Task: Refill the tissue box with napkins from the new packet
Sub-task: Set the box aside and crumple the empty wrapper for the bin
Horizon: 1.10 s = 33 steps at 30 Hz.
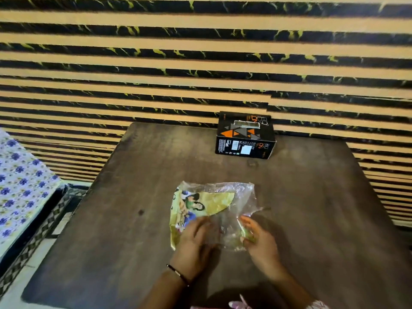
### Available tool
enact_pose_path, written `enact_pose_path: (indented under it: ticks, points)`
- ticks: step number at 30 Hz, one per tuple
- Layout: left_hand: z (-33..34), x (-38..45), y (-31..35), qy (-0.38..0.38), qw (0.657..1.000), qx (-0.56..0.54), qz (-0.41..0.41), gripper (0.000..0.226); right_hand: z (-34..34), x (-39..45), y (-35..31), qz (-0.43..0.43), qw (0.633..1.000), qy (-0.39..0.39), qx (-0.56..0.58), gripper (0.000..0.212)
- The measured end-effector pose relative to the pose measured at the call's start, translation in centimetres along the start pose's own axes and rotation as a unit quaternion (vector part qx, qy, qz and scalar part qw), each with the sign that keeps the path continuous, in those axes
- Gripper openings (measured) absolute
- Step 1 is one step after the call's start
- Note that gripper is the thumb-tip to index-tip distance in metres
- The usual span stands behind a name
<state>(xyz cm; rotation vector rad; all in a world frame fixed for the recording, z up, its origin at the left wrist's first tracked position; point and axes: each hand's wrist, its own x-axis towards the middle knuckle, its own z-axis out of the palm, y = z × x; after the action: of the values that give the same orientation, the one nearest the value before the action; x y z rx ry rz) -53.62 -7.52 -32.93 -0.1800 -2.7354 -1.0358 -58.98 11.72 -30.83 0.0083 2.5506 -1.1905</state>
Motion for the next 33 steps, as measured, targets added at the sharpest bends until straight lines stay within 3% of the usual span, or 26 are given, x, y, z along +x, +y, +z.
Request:
enact_pose_path:
  ticks: [3, 6, 9, 12, 15, 19, 20, 22, 24, 25, 28, 30, 33]
  points:
    - [-0.1, 0.7, -0.6, 0.044, 0.982, 0.146, -0.112, 0.1, -1.1, -0.9, 0.8, 0.019, 1.0, 0.011, -0.005, 0.06]
    - [0.3, 1.8, -0.8, -0.009, 0.971, 0.088, -0.224, 0.128, -1.6, -1.5, 1.2, 0.024, 1.0, 0.004, -0.006, 0.063]
    - [0.8, 2.6, -0.1, -0.032, 0.984, -0.038, -0.168, 0.114, -1.7, -1.8, 0.9, 0.028, 0.999, -0.01, 0.032, 0.062]
    - [1.2, 2.7, 2.0, -0.089, 0.981, -0.143, -0.096, 0.108, -1.4, -1.9, -0.3, 0.048, 0.982, -0.017, 0.184, 0.048]
    - [1.9, 2.7, 4.1, -0.14, 0.982, -0.12, -0.051, 0.102, -1.0, -2.6, -2.3, 0.043, 0.953, -0.063, 0.293, 0.041]
    - [2.3, 3.0, 3.8, -0.053, 0.989, -0.086, -0.109, 0.064, -1.7, -2.8, -3.1, 0.061, 0.933, -0.141, 0.324, 0.024]
    - [2.3, 3.1, 3.1, -0.041, 0.989, -0.072, -0.119, 0.059, -2.1, -2.7, -2.8, 0.056, 0.942, -0.117, 0.309, 0.021]
    - [1.9, 3.2, 2.2, -0.02, 0.99, -0.067, -0.119, 0.045, -3.3, -2.3, -1.9, 0.021, 0.965, 0.012, 0.261, 0.014]
    - [1.4, 3.2, 2.4, -0.018, 0.992, -0.083, -0.093, 0.024, -4.3, -2.0, -1.2, -0.022, 0.981, 0.103, 0.165, 0.027]
    - [1.3, 3.3, 2.9, -0.023, 0.993, -0.092, -0.07, 0.018, -4.6, -2.0, -1.3, -0.04, 0.985, 0.092, 0.143, 0.042]
    - [0.7, 3.9, 4.9, -0.058, 0.985, -0.163, -0.019, 0.011, -3.7, -1.6, -1.4, -0.051, 0.984, -0.034, 0.169, 0.086]
    - [-0.1, 4.4, 6.3, -0.083, 0.973, -0.216, -0.002, 0.018, -3.4, -1.8, -1.6, -0.022, 0.956, -0.096, 0.275, 0.088]
    - [-0.9, 4.7, 7.6, -0.118, 0.946, -0.301, -0.02, 0.041, -4.2, -2.2, -1.5, 0.025, 0.919, -0.136, 0.369, 0.066]
